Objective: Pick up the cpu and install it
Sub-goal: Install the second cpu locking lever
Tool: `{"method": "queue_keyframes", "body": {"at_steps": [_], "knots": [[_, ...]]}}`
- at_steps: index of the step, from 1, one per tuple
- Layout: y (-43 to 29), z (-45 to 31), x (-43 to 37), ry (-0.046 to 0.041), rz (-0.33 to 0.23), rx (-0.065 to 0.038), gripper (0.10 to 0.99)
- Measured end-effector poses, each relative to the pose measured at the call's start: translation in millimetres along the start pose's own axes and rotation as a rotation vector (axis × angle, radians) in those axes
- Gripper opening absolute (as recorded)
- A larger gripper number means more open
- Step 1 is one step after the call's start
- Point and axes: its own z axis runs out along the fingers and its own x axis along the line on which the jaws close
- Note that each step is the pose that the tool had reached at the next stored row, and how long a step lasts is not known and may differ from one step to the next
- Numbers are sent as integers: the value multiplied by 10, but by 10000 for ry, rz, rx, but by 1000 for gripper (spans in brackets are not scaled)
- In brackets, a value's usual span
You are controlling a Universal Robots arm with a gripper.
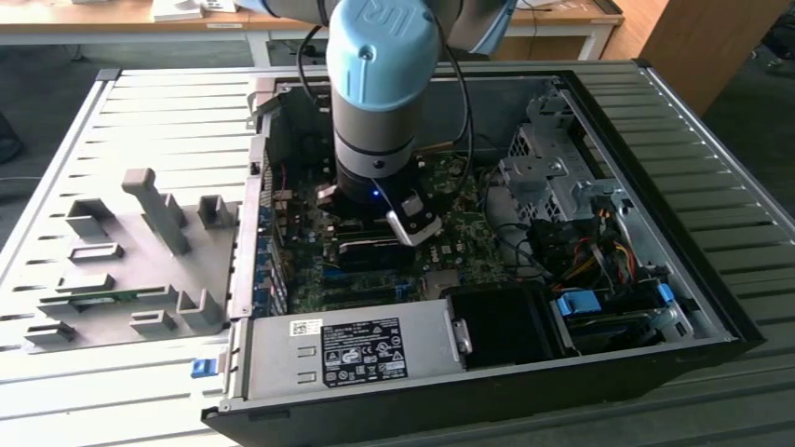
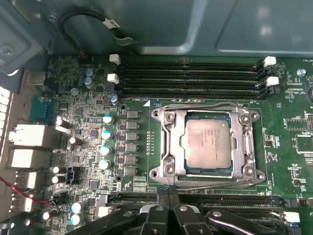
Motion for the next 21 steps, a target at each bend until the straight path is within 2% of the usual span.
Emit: {"method": "queue_keyframes", "body": {"at_steps": [6,12,21], "knots": [[-7,24,5,-60,-16,-122,106],[-8,30,34,-136,-39,-341,106],[-13,53,90,-257,-73,-468,106]]}}
